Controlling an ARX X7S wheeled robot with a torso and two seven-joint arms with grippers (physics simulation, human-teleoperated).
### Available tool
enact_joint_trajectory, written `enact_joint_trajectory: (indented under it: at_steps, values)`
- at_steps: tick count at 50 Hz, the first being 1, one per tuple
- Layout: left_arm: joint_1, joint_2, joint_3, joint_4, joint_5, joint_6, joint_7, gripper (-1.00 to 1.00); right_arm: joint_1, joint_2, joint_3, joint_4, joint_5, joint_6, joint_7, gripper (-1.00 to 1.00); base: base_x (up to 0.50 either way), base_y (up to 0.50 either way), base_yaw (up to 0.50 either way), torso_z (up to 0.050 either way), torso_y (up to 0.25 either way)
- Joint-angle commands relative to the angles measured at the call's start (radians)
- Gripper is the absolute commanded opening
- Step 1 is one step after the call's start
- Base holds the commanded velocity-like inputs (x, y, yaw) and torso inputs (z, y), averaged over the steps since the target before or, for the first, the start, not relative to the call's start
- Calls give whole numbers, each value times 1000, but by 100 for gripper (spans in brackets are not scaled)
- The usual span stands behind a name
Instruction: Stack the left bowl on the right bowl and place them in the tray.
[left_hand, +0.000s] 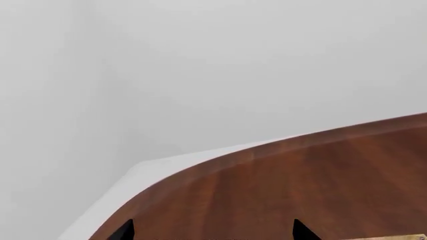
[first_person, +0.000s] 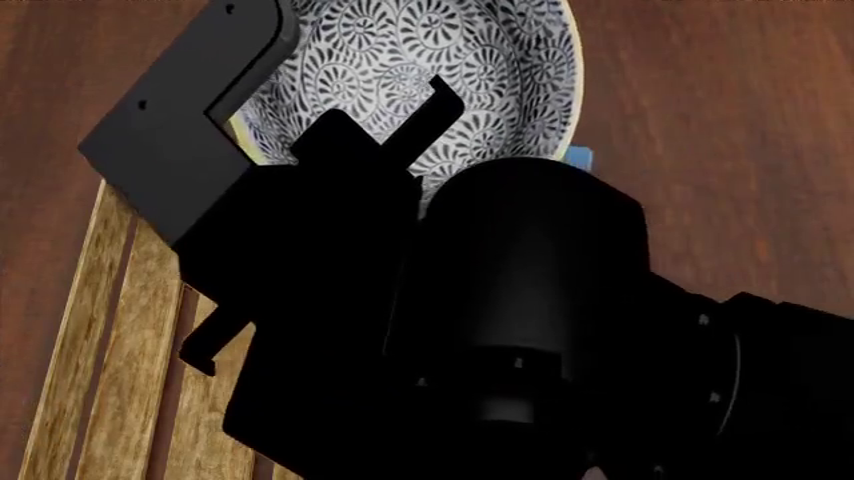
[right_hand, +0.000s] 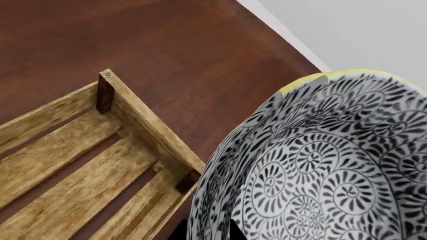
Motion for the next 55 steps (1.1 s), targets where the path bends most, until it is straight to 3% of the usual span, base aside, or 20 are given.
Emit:
enact_joint_trajectory:
  at_steps: [1, 17, 29, 55]
  values:
    - [50, -8, -90, 7, -33, 15, -9, 100, 24, -43, -16, 21, -65, 2, -33, -100, 0, 0, 0, 0, 0]
    - [100, -8, -172, 12, -63, 41, -13, 100, 41, -120, -77, 64, -131, -18, -120, -100, 0, 0, 0, 0, 1]
    - [117, -7, -205, 23, -84, 50, -16, 100, 59, -163, -156, 71, -255, -87, -294, -100, 0, 0, 0, 1, 1]
    - [153, -4, -255, 28, -109, 74, -17, 100, 62, -201, -203, 101, -294, -149, -416, -100, 0, 0, 0, 0, 1]
